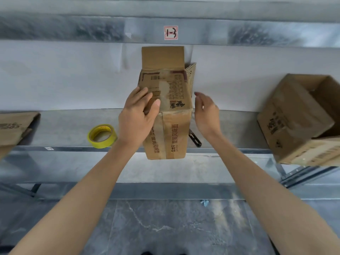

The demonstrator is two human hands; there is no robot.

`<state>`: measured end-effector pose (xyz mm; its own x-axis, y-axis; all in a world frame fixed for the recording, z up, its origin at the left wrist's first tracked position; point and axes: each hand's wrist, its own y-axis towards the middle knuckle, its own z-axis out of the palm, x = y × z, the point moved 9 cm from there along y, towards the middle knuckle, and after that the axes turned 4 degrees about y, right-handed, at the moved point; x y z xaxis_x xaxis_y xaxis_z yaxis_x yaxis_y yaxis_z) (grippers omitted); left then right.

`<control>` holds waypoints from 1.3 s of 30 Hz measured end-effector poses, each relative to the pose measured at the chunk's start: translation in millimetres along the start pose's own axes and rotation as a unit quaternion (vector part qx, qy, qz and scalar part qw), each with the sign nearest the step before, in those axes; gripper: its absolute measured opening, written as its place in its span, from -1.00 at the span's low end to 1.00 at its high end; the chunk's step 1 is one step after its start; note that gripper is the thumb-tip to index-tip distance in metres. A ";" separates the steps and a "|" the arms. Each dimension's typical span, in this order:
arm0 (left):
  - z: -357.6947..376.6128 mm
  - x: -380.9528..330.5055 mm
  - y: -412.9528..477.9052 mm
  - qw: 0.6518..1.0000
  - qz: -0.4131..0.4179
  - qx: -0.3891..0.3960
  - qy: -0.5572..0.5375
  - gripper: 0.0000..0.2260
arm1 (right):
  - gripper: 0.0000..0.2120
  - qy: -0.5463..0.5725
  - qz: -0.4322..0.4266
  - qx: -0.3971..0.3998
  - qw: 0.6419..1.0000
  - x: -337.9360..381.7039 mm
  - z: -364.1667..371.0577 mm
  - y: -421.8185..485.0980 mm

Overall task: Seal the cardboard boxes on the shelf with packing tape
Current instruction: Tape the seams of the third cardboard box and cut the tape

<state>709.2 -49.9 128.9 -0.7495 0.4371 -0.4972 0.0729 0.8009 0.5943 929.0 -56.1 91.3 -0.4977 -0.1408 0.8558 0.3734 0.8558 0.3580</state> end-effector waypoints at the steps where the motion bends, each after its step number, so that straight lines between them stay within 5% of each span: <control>1: -0.9 1.0 1.1 1.000 -0.012 0.005 -0.004 -0.48 | -0.67 0.037 -0.004 -0.009 0.999 18.0 -3.6 0.3; 4: -4.2 -1.8 7.8 0.999 -0.040 0.011 0.018 -0.51 | -0.63 0.077 -0.013 0.016 0.997 56.8 3.9 -4.6; 8: -2.9 -19.7 8.9 0.992 0.012 0.000 0.127 -0.57 | -0.60 -0.087 -0.061 0.100 0.989 66.5 35.4 -17.5; 11: -7.0 -22.9 6.4 0.988 0.053 -0.033 0.144 -0.58 | -0.63 -0.191 -0.114 0.055 0.973 70.5 31.9 -20.6; 16: -7.9 -26.2 3.6 0.980 0.156 -0.028 0.122 -0.62 | -0.71 -0.213 -0.252 0.031 0.943 91.1 25.6 -32.5; 23: -7.0 -13.4 0.2 0.980 0.188 0.051 0.040 -0.62 | -0.59 -0.233 -0.233 0.145 0.933 74.0 22.3 -33.0; 27: 3.8 -1.9 1.4 0.974 0.162 0.158 -0.009 -0.50 | -0.31 -0.279 -0.217 0.212 0.911 66.3 22.7 -33.6; 35: 2.9 2.7 7.1 0.956 0.175 0.226 0.068 -0.29 | -0.37 -0.344 -0.258 0.228 0.874 74.2 24.1 -35.4; 39: -0.5 15.4 11.4 0.920 0.224 0.279 0.157 -0.27 | -0.24 -0.412 -0.253 0.254 0.838 71.5 19.4 -34.4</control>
<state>698.2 -34.3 128.3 -0.7090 0.7049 -0.0218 0.6818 0.6930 0.2343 865.3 -85.9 133.0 -0.9414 -0.3369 0.0191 -0.3255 0.9215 0.2120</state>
